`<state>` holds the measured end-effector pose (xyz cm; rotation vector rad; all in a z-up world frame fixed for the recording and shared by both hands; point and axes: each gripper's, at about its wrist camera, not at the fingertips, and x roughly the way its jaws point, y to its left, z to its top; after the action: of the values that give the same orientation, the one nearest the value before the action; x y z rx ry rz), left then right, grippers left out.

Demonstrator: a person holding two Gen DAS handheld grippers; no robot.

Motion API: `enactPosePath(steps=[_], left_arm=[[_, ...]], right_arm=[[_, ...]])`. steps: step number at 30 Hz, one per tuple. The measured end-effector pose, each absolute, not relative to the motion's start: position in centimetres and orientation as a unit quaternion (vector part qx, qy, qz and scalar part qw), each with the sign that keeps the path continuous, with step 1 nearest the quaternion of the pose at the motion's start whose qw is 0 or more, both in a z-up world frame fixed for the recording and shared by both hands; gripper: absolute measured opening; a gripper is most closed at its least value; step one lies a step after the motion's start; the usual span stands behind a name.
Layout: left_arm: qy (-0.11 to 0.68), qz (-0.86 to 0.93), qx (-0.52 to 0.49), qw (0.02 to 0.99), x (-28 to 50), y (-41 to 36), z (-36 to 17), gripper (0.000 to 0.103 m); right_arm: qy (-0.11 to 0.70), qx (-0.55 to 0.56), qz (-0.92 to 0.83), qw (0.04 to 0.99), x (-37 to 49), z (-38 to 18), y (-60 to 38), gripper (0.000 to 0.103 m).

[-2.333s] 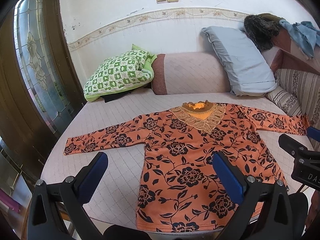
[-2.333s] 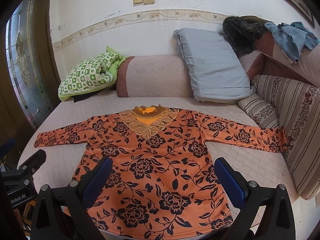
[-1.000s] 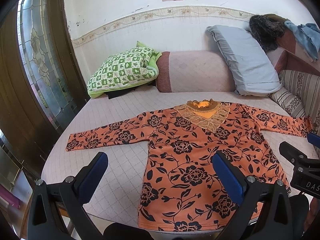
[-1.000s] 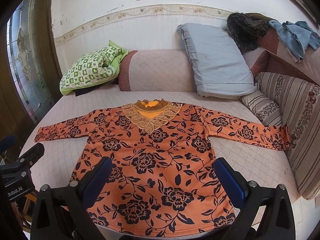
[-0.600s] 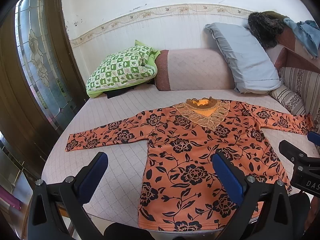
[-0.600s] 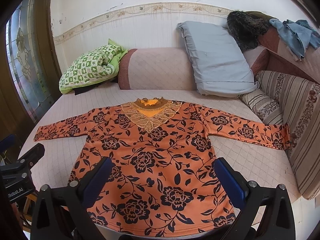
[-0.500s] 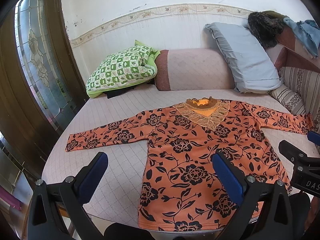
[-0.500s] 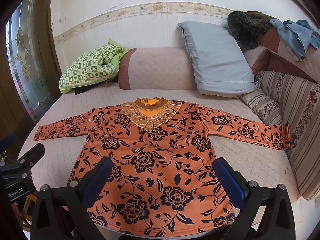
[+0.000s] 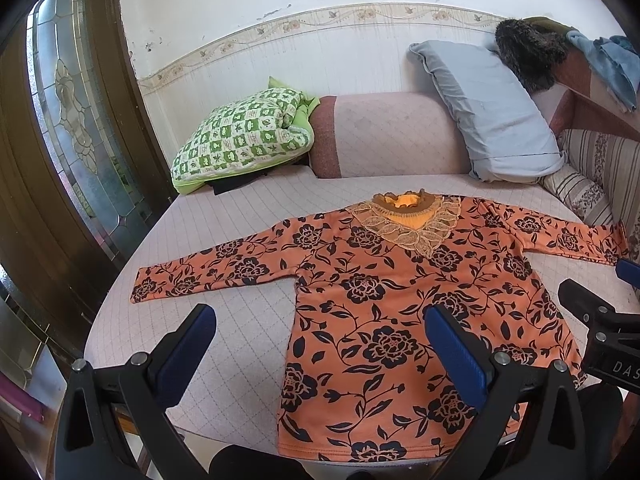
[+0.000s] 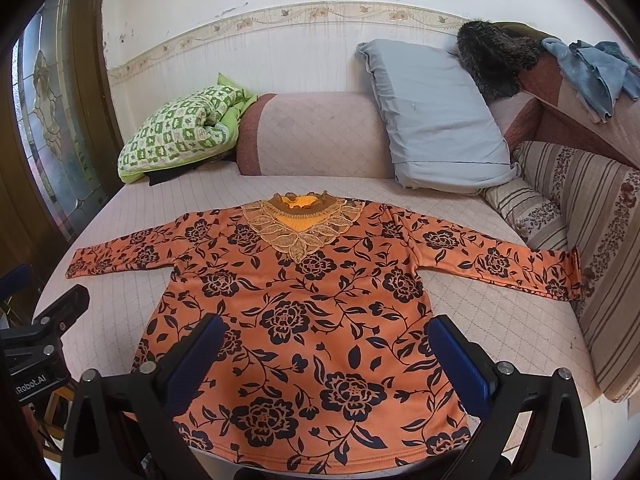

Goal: Fold small clothes

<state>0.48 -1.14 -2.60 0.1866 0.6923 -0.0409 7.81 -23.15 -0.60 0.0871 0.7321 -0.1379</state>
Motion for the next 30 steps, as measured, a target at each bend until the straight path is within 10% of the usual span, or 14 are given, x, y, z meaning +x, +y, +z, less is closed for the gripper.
enactPosePath(steps=[30], left_arm=[[0.377,-0.019,0.12,0.918,3.6,-5.0,-4.5,0.103]], right_arm=[[0.362,0.042,-0.081,0.928,9.5,-1.4,-27.2,0.103]])
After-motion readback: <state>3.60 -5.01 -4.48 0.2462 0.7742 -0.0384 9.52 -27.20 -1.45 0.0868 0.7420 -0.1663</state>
